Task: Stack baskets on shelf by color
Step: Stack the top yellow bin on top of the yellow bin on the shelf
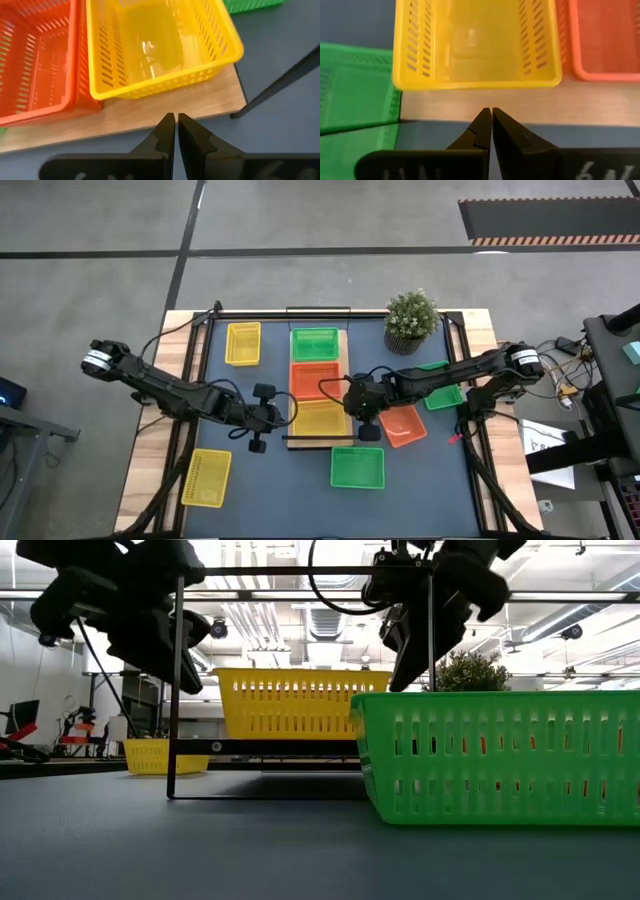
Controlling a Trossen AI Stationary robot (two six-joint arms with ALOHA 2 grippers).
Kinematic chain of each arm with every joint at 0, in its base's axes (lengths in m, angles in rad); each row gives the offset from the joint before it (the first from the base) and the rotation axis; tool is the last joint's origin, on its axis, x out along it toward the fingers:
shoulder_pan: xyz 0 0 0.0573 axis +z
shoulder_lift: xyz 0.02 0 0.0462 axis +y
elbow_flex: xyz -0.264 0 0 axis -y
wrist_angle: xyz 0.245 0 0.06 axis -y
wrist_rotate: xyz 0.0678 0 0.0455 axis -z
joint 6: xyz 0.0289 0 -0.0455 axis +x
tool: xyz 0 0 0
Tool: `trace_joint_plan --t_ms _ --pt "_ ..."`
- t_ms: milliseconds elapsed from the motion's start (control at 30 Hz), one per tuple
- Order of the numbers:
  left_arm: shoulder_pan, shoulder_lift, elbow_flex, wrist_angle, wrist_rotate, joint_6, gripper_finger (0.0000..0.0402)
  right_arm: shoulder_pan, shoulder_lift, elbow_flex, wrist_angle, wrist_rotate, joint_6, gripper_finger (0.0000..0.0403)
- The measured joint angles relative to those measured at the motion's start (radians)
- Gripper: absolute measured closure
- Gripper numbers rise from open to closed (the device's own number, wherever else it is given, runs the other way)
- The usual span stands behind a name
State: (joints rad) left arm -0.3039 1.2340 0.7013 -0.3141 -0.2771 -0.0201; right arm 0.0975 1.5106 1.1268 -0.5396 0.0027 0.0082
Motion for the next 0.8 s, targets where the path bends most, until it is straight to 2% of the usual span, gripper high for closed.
trace_joint_plan --t_ms 267,700,800 --pt "0.043 0.01 0.0 0.021 -0.001 0.0 0.0395 0.0 0.015 -0.02 0.107 -0.003 -0.032 0.0394" --pt "0.076 0.01 0.0 0.017 -0.016 0.002 0.0395 0.0 0.004 -0.02 0.095 0.001 -0.093 0.0394" --pt "0.071 0.007 0.002 -0.02 -0.012 -0.009 0.0395 0.001 -0.026 -0.02 0.057 0.041 -0.099 0.0394"
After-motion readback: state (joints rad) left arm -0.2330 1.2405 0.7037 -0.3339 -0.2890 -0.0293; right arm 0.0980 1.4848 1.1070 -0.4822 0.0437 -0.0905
